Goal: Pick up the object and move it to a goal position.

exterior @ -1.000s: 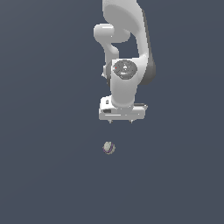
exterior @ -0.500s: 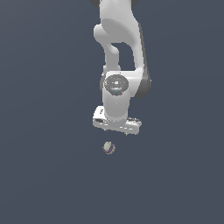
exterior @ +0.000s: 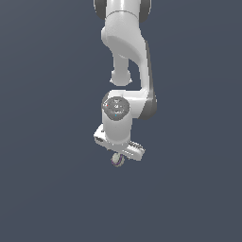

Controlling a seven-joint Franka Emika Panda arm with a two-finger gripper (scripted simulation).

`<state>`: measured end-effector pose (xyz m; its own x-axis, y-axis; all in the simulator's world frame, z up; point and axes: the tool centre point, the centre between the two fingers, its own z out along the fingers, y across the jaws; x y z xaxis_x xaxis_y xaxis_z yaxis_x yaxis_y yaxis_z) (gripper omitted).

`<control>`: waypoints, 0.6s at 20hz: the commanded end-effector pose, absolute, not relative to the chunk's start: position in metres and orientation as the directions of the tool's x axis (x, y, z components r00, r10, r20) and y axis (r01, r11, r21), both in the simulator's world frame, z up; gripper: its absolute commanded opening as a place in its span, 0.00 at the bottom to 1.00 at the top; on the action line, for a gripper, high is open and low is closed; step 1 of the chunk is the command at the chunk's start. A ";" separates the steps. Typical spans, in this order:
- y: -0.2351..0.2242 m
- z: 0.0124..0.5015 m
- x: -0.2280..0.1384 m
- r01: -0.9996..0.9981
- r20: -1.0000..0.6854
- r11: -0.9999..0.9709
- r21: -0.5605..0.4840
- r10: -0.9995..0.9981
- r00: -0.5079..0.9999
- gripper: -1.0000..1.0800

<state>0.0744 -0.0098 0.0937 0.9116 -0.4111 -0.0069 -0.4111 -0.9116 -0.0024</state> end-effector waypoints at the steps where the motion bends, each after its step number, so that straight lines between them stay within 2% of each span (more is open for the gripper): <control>1: -0.014 0.090 0.080 -0.438 -0.003 -0.899 -0.001 -0.438 0.899 0.96; 12: -0.016 0.077 0.082 -0.453 -0.001 -0.892 0.000 -0.453 0.892 0.96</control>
